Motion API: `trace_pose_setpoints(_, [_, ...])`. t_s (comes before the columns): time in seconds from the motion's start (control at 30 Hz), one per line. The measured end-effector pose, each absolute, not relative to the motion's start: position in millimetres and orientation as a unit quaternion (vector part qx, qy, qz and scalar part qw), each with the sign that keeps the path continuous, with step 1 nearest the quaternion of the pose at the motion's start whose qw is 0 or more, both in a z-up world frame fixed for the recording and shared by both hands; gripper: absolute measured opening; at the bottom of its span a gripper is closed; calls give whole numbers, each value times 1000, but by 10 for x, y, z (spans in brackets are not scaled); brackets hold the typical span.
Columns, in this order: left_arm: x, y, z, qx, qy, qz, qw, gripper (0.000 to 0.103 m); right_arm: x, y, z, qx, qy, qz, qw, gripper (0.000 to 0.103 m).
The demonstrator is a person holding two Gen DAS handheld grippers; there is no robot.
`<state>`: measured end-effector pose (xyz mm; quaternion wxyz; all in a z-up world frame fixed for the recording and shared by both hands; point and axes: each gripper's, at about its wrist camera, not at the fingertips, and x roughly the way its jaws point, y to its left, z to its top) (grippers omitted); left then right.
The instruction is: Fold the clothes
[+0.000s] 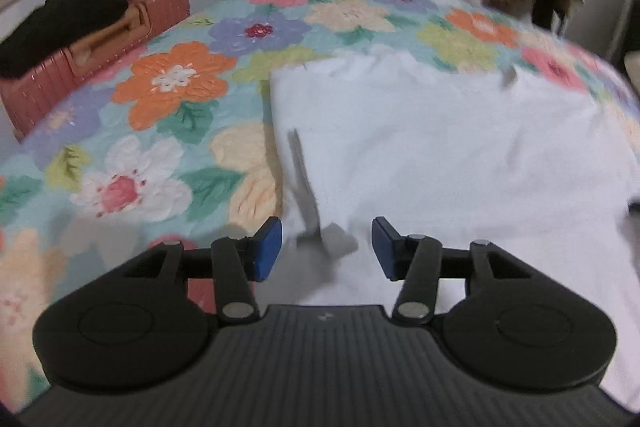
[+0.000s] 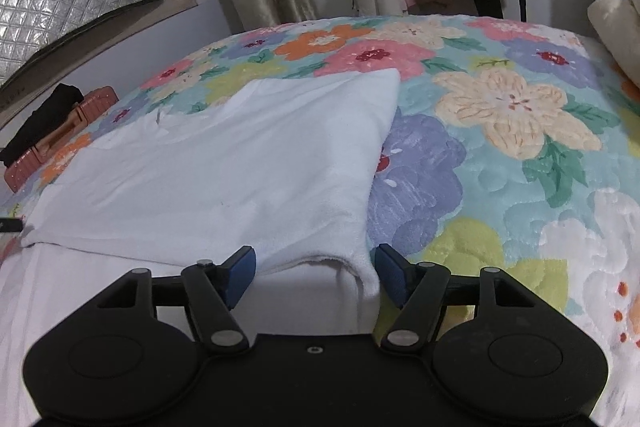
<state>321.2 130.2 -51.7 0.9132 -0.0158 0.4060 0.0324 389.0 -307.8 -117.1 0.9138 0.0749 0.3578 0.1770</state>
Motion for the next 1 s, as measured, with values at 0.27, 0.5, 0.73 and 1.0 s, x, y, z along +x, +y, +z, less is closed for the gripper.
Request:
trace_pose_setpoints(0.27, [2467, 1468, -760, -121, 499, 57, 856, 55, 3573, -3102, -1086, 68, 409, 196, 888, 75])
trace_pose_setpoints(0.5, [1923, 1426, -751, -117, 540, 43, 833, 78, 3328, -3157, -996, 64, 501, 176, 845, 76])
trace_pose_setpoints(0.73, [1661, 1355, -891, -62, 585, 25, 808, 85, 3024, -3340, -1068, 124, 565, 180, 795, 81])
trace_pose_setpoints(1.0, [1580, 1380, -887, -2, 666, -78, 742, 73, 2649, -3334, -1063, 55, 664, 231, 709, 84])
